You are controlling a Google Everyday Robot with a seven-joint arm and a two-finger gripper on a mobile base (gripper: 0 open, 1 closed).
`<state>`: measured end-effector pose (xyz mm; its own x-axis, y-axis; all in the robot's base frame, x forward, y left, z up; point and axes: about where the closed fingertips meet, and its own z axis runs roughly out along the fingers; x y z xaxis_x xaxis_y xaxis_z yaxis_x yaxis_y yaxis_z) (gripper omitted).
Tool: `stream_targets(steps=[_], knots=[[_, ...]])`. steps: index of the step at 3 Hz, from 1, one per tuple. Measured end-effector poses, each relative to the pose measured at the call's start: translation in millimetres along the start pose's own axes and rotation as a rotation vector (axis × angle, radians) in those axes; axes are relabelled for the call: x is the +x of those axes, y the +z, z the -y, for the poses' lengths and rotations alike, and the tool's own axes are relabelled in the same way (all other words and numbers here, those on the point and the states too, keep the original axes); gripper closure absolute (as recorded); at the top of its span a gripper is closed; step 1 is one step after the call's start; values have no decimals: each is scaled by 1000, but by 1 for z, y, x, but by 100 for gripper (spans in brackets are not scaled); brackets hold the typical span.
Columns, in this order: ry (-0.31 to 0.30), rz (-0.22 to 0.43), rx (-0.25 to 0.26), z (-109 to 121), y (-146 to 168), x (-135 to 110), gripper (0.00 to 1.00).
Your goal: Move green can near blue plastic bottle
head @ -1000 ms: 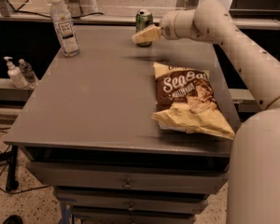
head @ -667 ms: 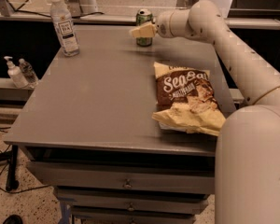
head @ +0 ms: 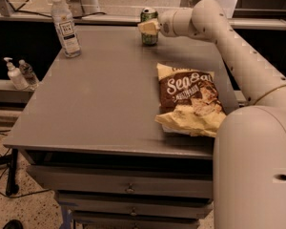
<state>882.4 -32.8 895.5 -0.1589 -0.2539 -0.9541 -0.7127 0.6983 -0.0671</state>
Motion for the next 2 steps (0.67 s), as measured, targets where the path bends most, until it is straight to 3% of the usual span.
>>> stream_targets(steps=[1, 2], knots=[[0, 20, -44, -15, -5, -16, 88], [-23, 58, -140, -52, -6, -39, 100]])
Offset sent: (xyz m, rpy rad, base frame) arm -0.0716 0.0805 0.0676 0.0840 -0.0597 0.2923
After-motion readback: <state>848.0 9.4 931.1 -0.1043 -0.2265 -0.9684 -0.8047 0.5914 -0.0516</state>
